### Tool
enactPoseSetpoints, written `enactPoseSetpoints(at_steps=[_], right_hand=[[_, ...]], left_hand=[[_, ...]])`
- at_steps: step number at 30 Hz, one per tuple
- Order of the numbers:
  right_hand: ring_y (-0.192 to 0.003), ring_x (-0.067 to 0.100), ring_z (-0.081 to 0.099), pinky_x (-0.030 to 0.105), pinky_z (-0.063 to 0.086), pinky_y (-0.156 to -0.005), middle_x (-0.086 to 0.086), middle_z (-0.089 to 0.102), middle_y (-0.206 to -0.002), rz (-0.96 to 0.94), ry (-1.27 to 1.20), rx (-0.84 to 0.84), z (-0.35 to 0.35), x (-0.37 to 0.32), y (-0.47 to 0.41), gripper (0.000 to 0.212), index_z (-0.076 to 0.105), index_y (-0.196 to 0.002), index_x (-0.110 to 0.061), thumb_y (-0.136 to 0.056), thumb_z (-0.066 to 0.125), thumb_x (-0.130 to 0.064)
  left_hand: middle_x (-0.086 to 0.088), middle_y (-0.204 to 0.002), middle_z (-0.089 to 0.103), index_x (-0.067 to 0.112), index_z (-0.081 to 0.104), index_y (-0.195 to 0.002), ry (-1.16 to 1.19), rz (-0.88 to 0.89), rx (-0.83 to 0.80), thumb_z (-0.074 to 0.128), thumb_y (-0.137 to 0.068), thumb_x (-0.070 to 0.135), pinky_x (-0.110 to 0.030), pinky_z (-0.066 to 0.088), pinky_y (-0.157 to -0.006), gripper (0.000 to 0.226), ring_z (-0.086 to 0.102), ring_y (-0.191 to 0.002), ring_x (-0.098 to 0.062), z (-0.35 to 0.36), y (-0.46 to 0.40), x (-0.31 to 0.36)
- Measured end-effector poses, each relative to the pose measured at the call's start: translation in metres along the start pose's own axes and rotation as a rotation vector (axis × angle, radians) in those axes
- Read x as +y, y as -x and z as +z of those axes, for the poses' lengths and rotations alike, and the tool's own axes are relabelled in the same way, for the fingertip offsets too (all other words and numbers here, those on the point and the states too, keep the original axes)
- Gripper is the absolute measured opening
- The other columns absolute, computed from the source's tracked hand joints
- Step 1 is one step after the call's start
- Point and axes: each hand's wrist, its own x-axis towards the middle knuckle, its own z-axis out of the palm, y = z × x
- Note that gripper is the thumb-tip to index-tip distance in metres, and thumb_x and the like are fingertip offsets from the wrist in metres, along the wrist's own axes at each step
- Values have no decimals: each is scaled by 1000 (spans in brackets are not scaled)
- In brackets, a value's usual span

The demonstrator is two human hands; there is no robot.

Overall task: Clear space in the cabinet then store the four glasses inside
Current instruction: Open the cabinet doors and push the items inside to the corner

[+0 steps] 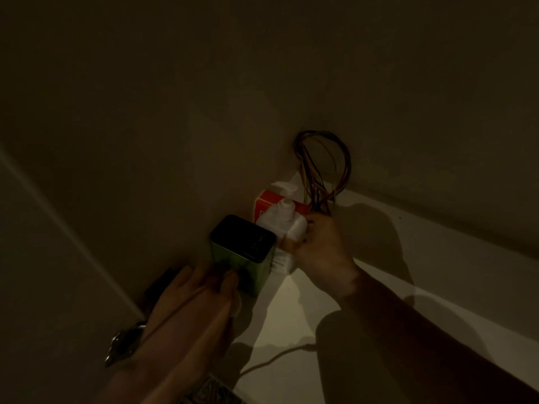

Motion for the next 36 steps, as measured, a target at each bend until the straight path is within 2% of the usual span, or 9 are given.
enactPoseSetpoints(at_steps=[7,12,15,21,24,26,28,32,36], right_hand=[[-97,17,71,47,59,-88,-5,75,-101,-48,22,-90,11,-8,-12,37,67,-110,-30,-76,67,-16],[-88,15,73,36,59,-68,-9,75,-93,-56,-21,-159,8,-22,-11,46,69,-107,-46,-80,58,-9],[-100,19,71,44,60,-85,-2,75,-106,-32,-61,-185,5,-24,-11,46,69,-108,-34,-88,59,5],[-104,17,70,48,55,-97,-6,76,-103,-16,-121,-141,4,-19,-6,33,69,-95,-40,-86,63,-10],[-96,18,73,47,60,-84,-3,77,-97,-54,-175,-57,2,-18,-1,22,72,-105,-30,-89,63,-17],[-79,12,74,30,57,-62,-4,76,-85,-90,-159,11,-2,-17,6,17,70,-93,-30,-93,62,-15],[-75,11,69,22,48,-56,-6,72,-84,-103,-134,81,-7,-16,15,23,64,-89,-33,-92,61,-10],[-86,13,64,27,53,-76,-9,65,-94,-146,17,134,-23,-5,38,25,66,-114,-18,-92,61,-6],[-108,20,65,40,57,-89,5,65,-122,-182,256,185,-39,22,73,39,61,-130,-13,-93,68,-23]], left_hand=[[-9,-77,71,9,75,-84,-66,-124,51,86,-51,30,-47,51,-82,40,66,-91,-37,-12,3,-3],[-15,-82,71,5,75,-91,-88,-154,23,87,-52,23,-51,50,-86,44,64,-96,-41,-4,0,-6],[-16,-82,72,3,76,-88,-103,-164,33,87,-49,23,-52,49,-87,45,65,-96,-42,-1,-1,-6],[-13,-75,70,8,73,-76,-108,-179,41,88,-49,21,-47,47,-82,34,63,-91,-38,1,-5,-5],[-13,-74,69,7,73,-76,-114,-174,53,87,-49,20,-46,47,-80,33,63,-89,-38,1,-6,-6],[-13,-76,69,7,72,-77,-118,-176,73,86,-51,20,-46,47,-78,33,62,-87,-38,1,-5,-4],[-15,-79,68,6,72,-81,-92,-190,94,87,-53,21,-47,49,-75,36,63,-83,-38,-4,-4,-1],[-9,-79,65,15,66,-82,12,-182,137,82,-61,29,-43,44,-71,30,58,-76,-34,-23,6,12],[1,-87,67,23,69,-93,167,71,207,71,-70,51,-37,52,-68,36,62,-78,-23,-25,13,47]])
